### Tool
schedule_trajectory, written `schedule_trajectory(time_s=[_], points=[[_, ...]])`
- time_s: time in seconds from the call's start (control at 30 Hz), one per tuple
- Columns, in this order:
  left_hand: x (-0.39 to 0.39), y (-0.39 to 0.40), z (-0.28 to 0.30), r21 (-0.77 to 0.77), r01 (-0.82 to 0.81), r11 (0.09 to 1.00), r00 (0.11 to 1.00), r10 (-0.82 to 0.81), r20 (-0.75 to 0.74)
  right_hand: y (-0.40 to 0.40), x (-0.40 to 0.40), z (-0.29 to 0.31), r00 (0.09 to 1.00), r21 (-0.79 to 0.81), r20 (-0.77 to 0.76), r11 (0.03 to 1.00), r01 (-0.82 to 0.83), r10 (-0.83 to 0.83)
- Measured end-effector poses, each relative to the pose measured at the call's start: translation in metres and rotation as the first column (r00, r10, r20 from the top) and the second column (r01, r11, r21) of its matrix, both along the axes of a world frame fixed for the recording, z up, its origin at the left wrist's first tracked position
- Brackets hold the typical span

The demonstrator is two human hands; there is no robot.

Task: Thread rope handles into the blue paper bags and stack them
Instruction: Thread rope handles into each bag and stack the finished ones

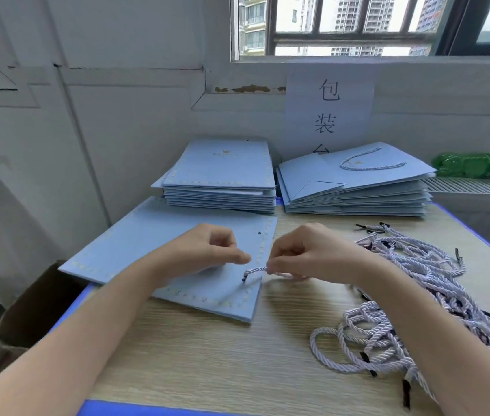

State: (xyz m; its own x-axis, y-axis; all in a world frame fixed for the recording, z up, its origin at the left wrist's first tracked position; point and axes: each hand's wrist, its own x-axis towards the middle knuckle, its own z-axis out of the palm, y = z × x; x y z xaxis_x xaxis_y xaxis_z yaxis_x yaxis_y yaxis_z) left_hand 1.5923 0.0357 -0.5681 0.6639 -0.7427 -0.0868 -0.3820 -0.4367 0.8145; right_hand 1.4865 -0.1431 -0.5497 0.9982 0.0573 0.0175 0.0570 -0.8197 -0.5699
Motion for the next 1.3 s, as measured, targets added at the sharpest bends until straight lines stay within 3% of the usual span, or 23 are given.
schedule_trajectory(time_s=[0.1,0.17,0.23,0.3,0.37,0.5,0.63,0.8,0.9,1.03,1.17,1.3], points=[[-0.001,0.005,0.002,0.011,0.088,0.996,0.996,-0.088,0.018,0.0,-0.001,0.0,1.0,0.015,-0.027,1.0,-0.003,0.003],[-0.005,0.004,0.004,0.025,0.099,0.995,0.992,-0.101,0.07,-0.002,0.001,-0.003,1.0,-0.093,-0.004,0.996,0.013,-0.014],[-0.009,0.0,-0.001,0.158,0.018,0.987,0.962,-0.061,0.267,-0.005,0.004,-0.007,0.998,-0.189,0.035,0.98,0.062,-0.056],[-0.013,-0.005,-0.013,0.392,-0.125,0.912,0.852,-0.104,0.513,-0.009,0.006,-0.01,0.993,-0.193,0.069,0.975,0.111,-0.099],[-0.015,-0.01,-0.021,0.501,-0.161,0.85,0.845,-0.144,0.516,-0.01,0.007,-0.01,0.99,-0.138,0.097,0.984,0.111,-0.098],[-0.013,-0.008,-0.021,0.544,-0.077,0.836,0.903,-0.173,0.393,0.005,0.006,-0.009,0.986,0.045,0.158,0.997,-0.069,0.061],[-0.023,0.001,-0.016,0.428,0.019,0.904,0.934,-0.169,0.314,0.026,0.011,-0.023,0.966,0.025,0.187,0.982,-0.185,0.177],[-0.028,0.012,-0.011,0.171,0.015,0.985,0.969,-0.056,0.24,0.039,0.015,-0.03,0.958,0.175,0.273,0.974,-0.142,0.09],[-0.027,0.015,-0.009,0.114,0.024,0.993,0.981,-0.045,0.187,0.045,0.018,-0.033,0.926,0.053,0.345,0.982,-0.181,0.152],[-0.024,0.019,-0.005,0.096,0.017,0.995,0.987,-0.032,0.157,0.045,0.019,-0.026,0.938,-0.062,0.24,0.968,-0.244,0.252],[-0.016,0.027,-0.001,-0.003,0.018,1.0,0.998,-0.018,0.068,0.025,0.009,-0.013,0.95,-0.014,0.282,0.99,-0.138,0.136],[-0.012,0.039,0.003,-0.057,-0.027,0.998,1.0,0.028,0.009,0.014,-0.002,-0.004,0.923,0.153,0.385,0.987,-0.058,-0.005]])
